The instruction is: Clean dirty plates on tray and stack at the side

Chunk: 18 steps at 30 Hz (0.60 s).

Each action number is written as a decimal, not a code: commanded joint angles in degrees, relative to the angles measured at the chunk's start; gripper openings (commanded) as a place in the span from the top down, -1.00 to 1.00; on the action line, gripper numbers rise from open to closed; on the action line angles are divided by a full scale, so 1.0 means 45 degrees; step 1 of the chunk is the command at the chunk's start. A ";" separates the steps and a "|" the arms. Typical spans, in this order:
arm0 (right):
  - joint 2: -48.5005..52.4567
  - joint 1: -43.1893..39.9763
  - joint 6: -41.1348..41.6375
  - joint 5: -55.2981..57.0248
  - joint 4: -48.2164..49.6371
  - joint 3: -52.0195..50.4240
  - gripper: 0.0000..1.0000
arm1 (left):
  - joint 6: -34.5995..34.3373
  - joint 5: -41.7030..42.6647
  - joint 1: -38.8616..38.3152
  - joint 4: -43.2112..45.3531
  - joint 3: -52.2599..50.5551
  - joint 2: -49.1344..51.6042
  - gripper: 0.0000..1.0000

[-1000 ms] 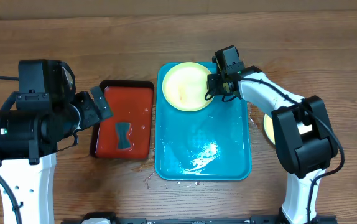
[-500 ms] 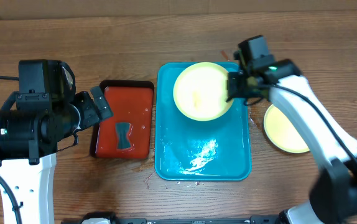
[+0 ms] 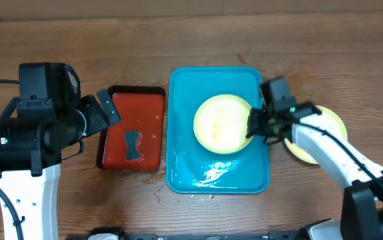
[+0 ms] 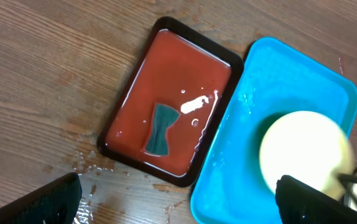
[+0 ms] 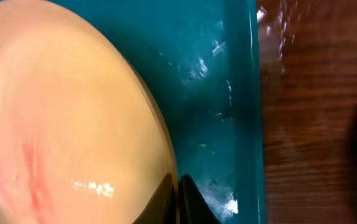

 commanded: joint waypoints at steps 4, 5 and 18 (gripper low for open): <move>-0.0063 0.0068 0.0068 -0.0656 0.1661 -0.1671 0.92 | -0.0078 0.0563 -0.0019 0.0092 0.0117 0.0019 -1.00; -0.0092 0.0112 -0.0398 -0.1049 0.1666 -0.1647 0.90 | -0.0073 0.0549 -0.0015 0.0121 0.0117 0.0019 -1.00; -0.3011 0.0306 -0.1268 -0.1273 -0.0063 -0.1171 0.42 | 0.0442 -0.1049 -0.1015 0.1413 -0.3177 0.1064 -0.70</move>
